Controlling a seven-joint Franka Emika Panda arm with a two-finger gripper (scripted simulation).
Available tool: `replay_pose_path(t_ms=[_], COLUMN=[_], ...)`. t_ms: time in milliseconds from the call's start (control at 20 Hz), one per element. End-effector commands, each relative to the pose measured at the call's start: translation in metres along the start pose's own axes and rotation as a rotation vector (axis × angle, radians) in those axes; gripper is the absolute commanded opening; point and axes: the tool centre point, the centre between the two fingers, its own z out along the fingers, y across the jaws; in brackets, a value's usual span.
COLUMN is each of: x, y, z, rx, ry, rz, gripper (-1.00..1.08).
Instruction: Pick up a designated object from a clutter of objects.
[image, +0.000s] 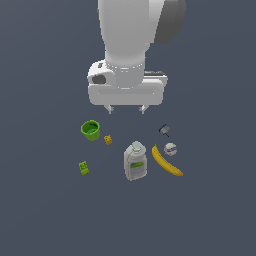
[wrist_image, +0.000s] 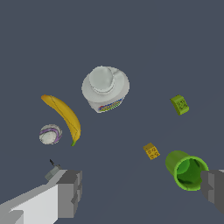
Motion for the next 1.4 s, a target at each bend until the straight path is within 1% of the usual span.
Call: replay_pose_path(t_ms=[0, 150, 350, 450, 900, 1150, 1350], x=[0.000, 0.000, -0.001, -0.001, -0.001, 0.000, 0.000], y=[0.000, -0.006, -0.028, -0.032, -0.028, -0.018, -0.006], z=[0.000, -0.001, -0.004, -0.005, 0.002, 0.021, 0.044], rx=[0.000, 0.003, 0.014, 0.017, 0.016, 0.017, 0.017], ry=[0.000, 0.000, 0.002, 0.002, 0.003, 0.004, 0.005], rz=[0.000, -0.014, -0.062, -0.072, -0.081, -0.112, -0.150], gripper=[1.00, 1.00, 1.00, 1.00, 1.00, 1.00, 1.00])
